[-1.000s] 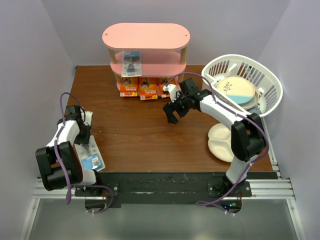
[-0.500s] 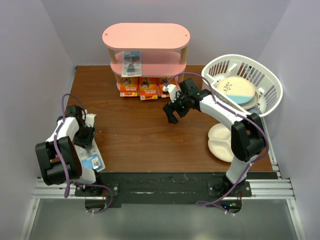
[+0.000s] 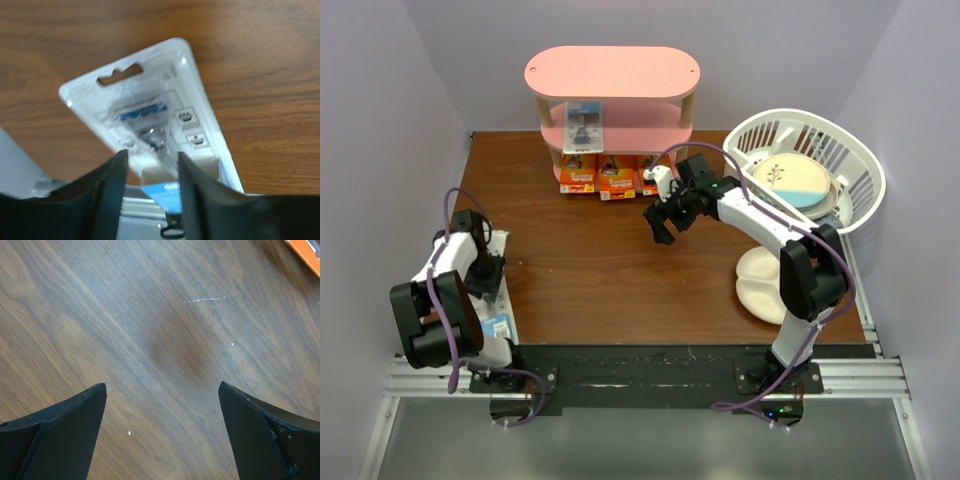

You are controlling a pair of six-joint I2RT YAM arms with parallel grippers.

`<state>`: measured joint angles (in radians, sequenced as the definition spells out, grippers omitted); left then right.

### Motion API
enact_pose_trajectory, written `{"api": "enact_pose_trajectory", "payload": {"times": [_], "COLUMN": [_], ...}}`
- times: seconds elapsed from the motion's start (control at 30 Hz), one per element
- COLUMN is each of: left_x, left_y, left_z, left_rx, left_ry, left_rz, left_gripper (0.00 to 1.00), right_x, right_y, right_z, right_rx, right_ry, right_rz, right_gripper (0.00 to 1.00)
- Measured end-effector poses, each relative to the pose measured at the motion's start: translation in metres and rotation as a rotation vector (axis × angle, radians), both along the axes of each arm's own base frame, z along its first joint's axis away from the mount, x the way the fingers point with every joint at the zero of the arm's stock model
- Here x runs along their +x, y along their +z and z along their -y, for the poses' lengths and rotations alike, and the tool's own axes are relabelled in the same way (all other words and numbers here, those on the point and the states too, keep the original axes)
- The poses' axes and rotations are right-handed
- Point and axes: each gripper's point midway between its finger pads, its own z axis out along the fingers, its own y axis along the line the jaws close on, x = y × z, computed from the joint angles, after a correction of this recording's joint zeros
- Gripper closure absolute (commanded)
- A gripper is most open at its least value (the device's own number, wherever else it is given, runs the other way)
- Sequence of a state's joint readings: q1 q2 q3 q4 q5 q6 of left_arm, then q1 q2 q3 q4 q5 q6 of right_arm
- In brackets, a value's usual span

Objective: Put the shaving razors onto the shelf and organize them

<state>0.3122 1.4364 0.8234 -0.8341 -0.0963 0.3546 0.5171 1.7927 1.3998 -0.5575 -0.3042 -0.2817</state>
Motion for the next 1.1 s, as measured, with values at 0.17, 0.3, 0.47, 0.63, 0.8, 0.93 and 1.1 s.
{"api": "enact_pose_trajectory", "payload": {"times": [0.17,0.3,0.47,0.63,0.8,0.93,1.1], "left_x": [-0.003,-0.01,-0.033,-0.038,-0.032,-0.001,0.074], "left_y": [0.017,0.013,-0.009,-0.019,-0.018,-0.014,0.013], "left_z": [-0.005,-0.001,0.009,0.012,0.015,0.032,0.096], "left_rx": [0.03,0.006,-0.039,-0.057,-0.086,-0.101,-0.144], "left_ry": [0.017,0.023,0.023,0.03,-0.022,-0.235,-0.57], "left_rz": [-0.009,-0.057,-0.162,-0.186,-0.186,-0.112,0.052], "left_gripper": [0.49,0.54,0.63,0.91,1.0,1.0,1.0], "right_x": [0.002,0.005,0.007,0.008,0.008,0.008,0.005], "right_y": [-0.003,-0.004,-0.007,-0.007,-0.007,-0.009,-0.003], "right_z": [-0.001,-0.003,-0.004,-0.003,-0.003,-0.002,0.01], "right_rx": [-0.003,-0.004,-0.01,-0.016,-0.019,-0.021,-0.043], "right_ry": [0.001,0.002,0.01,0.024,0.029,0.025,-0.016], "right_rz": [-0.005,-0.005,-0.005,0.003,0.007,0.015,0.04], "right_gripper": [0.01,0.01,0.01,0.01,0.01,0.01,0.01]}}
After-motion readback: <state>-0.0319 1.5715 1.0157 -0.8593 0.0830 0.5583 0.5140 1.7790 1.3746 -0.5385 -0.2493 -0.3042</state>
